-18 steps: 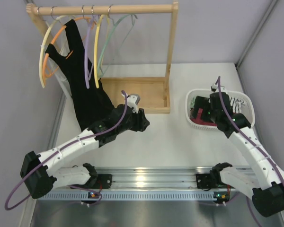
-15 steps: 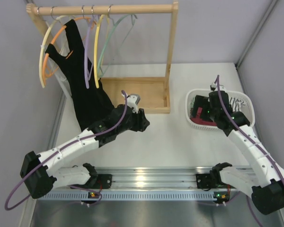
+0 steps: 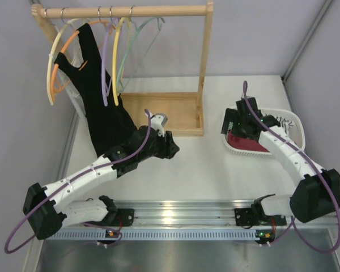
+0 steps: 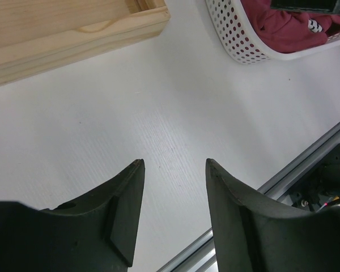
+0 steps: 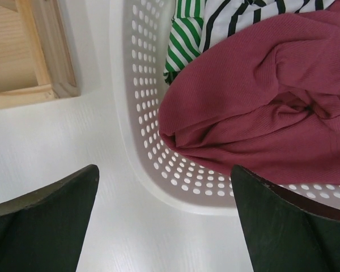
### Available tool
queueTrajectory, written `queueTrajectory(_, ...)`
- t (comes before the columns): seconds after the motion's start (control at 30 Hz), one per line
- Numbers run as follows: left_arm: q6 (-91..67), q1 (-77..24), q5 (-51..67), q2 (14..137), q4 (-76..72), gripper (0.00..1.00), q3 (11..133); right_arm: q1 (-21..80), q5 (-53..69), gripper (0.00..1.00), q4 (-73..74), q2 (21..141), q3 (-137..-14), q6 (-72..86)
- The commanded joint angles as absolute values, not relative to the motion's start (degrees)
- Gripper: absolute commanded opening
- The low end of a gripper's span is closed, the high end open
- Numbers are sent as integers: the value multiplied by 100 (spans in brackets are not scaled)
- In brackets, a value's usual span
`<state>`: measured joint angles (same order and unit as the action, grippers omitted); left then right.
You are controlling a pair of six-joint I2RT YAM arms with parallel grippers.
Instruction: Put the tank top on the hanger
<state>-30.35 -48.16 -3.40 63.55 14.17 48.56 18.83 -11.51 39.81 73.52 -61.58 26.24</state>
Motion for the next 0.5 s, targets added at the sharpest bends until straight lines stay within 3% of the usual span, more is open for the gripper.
queueTrajectory(0.0, -3041, -4825, -246, 6196, 1301, 52, 4851, 1802, -1248, 100, 3709, 7645, -6399, 2839)
queueTrajectory(0.2, -3023, -4825, -229, 6152, 1345, 52, 4860, 1451, -1204, 100, 3323, 8041, -6232, 3085)
queueTrajectory(0.47, -3050, -4825, -193, 6214, 1362, 52, 4869, 1284, -1371, 88, 3033, 8534, -6091, 3208)
